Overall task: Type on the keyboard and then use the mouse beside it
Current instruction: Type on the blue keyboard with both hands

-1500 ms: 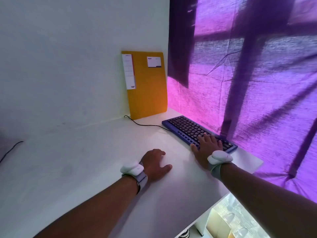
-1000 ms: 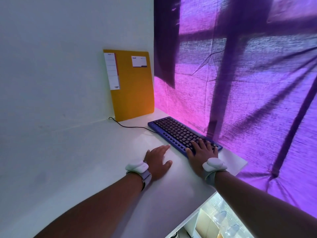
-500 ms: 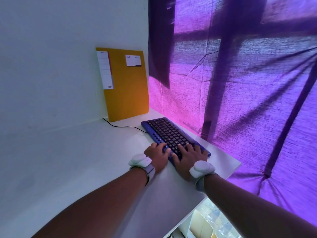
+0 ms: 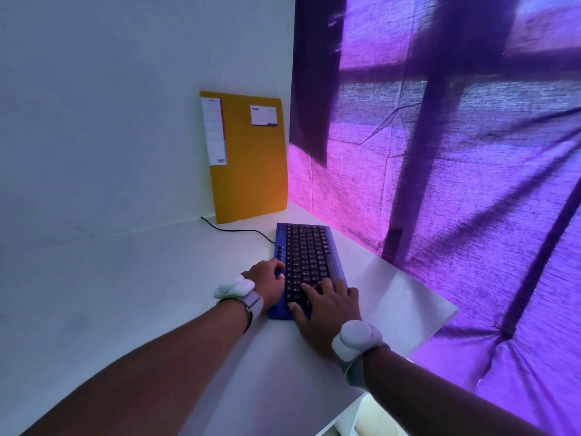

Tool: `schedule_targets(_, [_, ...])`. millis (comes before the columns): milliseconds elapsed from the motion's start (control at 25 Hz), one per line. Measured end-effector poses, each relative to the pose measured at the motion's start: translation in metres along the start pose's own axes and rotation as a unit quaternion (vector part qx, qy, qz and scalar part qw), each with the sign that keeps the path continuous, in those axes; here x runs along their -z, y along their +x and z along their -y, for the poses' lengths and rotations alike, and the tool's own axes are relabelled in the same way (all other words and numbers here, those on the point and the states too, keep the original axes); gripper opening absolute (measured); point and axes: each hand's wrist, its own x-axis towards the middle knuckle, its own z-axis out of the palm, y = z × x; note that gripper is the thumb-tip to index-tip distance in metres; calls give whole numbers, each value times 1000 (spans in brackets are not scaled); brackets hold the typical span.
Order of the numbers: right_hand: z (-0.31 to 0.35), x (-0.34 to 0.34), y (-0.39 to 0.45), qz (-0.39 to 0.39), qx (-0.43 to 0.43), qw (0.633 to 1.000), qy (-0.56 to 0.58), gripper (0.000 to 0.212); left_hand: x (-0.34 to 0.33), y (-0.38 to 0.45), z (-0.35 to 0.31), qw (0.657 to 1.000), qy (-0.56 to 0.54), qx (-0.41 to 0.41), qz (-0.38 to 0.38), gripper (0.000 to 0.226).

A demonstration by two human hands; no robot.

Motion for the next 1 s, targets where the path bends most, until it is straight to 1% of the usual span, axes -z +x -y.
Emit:
schedule_targets(200, [14,-7,7,10,33,997,69,53,21,-7,29,1000,-7,19,24,33])
schedule_targets(400, [20,-18,20,82,40,992,84,61,46,-16,54,998,-31,2,58,36])
schedule_targets(480, [27,-20,24,95,49,990,87,64,58,-21,64,997,-29,-7,71,37])
schedule_targets(680, [51,-22,29,104,71,988,93,64,82,-35,89,997,-11,-15,79,38])
schedule_targets(880, [74,-23,32,106,87,985,101,64,109,-46,119,994,-25,-20,108,37])
schedule_targets(1000, [92,-26,34,112,102,983,103,65,125,-53,138,994,-18,-17,111,37])
